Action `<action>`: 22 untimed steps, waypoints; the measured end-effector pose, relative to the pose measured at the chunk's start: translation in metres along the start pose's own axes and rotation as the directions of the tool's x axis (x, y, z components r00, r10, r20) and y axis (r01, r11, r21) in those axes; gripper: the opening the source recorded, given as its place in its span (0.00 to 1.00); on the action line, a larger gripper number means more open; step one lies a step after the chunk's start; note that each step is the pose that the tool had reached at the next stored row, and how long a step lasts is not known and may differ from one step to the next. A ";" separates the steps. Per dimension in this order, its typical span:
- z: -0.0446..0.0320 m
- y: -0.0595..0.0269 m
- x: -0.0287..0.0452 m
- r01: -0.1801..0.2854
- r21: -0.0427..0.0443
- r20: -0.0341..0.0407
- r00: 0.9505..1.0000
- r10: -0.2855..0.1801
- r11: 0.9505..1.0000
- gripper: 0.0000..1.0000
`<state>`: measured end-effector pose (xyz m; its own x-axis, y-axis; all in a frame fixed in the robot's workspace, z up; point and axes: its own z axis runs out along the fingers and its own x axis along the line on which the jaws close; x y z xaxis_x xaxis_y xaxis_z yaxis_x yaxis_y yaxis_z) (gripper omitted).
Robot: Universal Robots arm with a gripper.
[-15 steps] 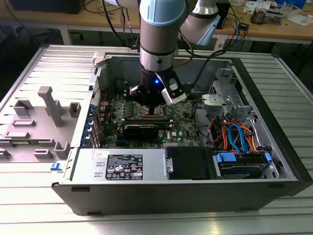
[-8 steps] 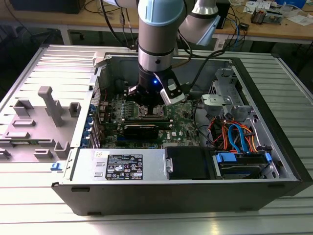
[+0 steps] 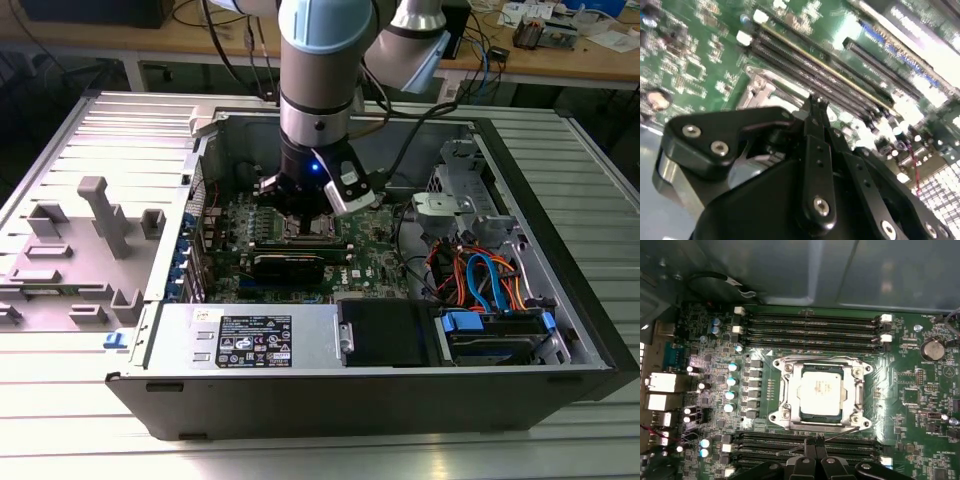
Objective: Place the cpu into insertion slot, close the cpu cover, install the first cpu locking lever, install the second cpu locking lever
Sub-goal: 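Install the second cpu locking lever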
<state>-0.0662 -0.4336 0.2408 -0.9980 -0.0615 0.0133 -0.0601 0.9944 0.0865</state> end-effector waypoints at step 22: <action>0.0023 -0.0118 0.0041 -0.009 -0.072 -0.092 0.996 0.002 0.997 0.11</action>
<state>-0.0697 -0.4453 0.2376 -0.9923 -0.0666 0.1047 -0.0496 0.9862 0.1581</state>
